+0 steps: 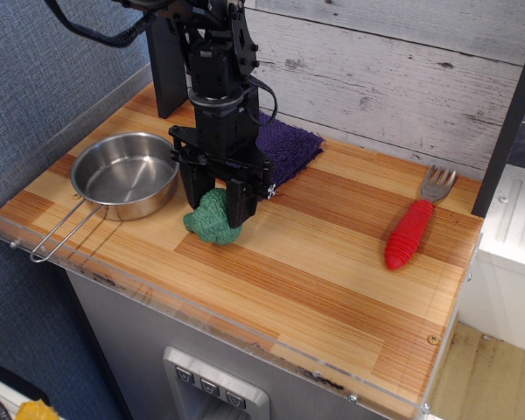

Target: Pick up the green bell pepper and place it on the purple cloth

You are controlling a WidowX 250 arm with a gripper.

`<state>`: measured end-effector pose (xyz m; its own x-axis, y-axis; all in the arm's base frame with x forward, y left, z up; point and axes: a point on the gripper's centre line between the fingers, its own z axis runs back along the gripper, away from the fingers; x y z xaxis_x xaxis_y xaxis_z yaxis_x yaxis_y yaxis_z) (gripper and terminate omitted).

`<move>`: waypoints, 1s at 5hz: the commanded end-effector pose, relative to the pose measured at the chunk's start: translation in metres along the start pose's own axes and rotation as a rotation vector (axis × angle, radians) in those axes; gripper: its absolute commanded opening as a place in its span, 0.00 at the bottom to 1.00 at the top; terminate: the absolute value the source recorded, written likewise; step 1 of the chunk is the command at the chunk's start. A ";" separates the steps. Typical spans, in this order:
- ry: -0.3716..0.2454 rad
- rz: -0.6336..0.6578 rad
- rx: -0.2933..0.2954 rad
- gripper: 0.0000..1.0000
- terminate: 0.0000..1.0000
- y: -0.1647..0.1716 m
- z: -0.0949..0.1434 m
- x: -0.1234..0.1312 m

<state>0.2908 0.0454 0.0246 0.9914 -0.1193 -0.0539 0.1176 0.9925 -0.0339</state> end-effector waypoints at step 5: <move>-0.194 0.051 0.002 0.00 0.00 0.008 0.061 -0.005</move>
<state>0.2894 0.0516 0.0712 0.9940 -0.0631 0.0890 0.0684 0.9960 -0.0567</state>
